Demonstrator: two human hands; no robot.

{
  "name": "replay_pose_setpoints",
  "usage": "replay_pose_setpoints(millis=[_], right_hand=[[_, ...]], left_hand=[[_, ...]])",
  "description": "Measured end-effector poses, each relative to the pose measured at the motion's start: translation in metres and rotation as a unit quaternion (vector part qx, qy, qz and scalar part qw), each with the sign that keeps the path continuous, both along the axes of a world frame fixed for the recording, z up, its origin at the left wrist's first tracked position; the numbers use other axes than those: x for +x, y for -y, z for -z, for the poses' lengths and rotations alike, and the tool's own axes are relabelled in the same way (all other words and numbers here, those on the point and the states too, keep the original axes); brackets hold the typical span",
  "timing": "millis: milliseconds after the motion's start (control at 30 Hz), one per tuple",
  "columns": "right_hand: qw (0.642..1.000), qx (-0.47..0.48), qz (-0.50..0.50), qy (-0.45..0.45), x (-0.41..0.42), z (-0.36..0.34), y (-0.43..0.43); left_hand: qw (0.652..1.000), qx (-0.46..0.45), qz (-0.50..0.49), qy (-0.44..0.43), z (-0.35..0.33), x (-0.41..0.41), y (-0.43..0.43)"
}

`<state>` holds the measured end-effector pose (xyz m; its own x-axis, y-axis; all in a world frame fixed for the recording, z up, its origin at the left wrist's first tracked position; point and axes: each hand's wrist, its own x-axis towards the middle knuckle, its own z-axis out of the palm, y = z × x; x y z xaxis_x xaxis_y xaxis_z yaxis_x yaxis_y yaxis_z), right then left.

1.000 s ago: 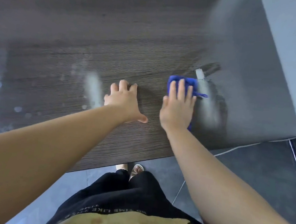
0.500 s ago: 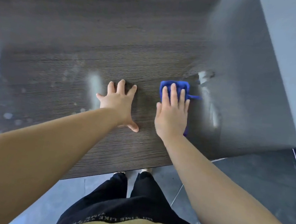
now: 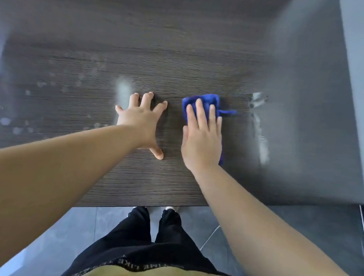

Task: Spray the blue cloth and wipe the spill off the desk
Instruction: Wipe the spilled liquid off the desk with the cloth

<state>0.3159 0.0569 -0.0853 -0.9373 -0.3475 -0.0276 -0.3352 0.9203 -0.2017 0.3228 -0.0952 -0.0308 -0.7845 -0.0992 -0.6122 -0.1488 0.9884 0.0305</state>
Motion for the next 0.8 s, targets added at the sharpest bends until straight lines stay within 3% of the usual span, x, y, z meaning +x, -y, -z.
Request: replay_pose_setpoints(millis=[133,200,267,333,433,467,533,600,667,733,800], right_hand=[[0.964,0.036,-0.261,0.029,0.018,-0.009,-0.029],[0.942,0.056,-0.331,0.007,-0.009,-0.007,-0.063],[0.958,0.072,-0.278,-0.013,-0.042,-0.004,-0.09],[0.992,0.044,-0.113,0.015,-0.061,-0.005,-0.093],[0.996,0.028,0.081,0.028,-0.044,-0.002,-0.049],[0.997,0.02,0.072,0.016,-0.03,-0.001,-0.033],[0.999,0.012,-0.042,0.005,0.001,-0.003,-0.022],[0.981,0.035,-0.192,0.021,0.021,-0.006,-0.046],[0.959,0.047,-0.278,0.024,0.014,-0.009,-0.084],[0.97,0.054,-0.238,0.003,-0.01,-0.005,-0.115],[0.994,0.04,-0.1,0.022,-0.039,-0.006,-0.127]], left_hand=[[1.0,-0.003,-0.002,-0.001,0.001,0.001,0.001],[1.0,-0.004,0.001,0.002,-0.001,0.001,0.0],[1.0,-0.002,-0.002,0.004,-0.001,0.002,0.0],[1.0,-0.001,-0.005,0.002,0.0,0.002,0.001],[1.0,-0.003,-0.009,0.007,-0.002,0.001,0.0],[1.0,-0.003,-0.013,0.004,-0.001,0.001,0.0],[1.0,-0.006,-0.017,0.005,-0.002,0.002,0.0],[1.0,-0.016,-0.014,0.018,-0.003,0.001,-0.003],[0.999,-0.041,-0.002,0.035,-0.007,-0.004,-0.007],[0.995,-0.081,0.018,0.05,-0.012,-0.008,-0.016],[0.994,-0.094,0.027,0.041,-0.015,-0.015,-0.024]])
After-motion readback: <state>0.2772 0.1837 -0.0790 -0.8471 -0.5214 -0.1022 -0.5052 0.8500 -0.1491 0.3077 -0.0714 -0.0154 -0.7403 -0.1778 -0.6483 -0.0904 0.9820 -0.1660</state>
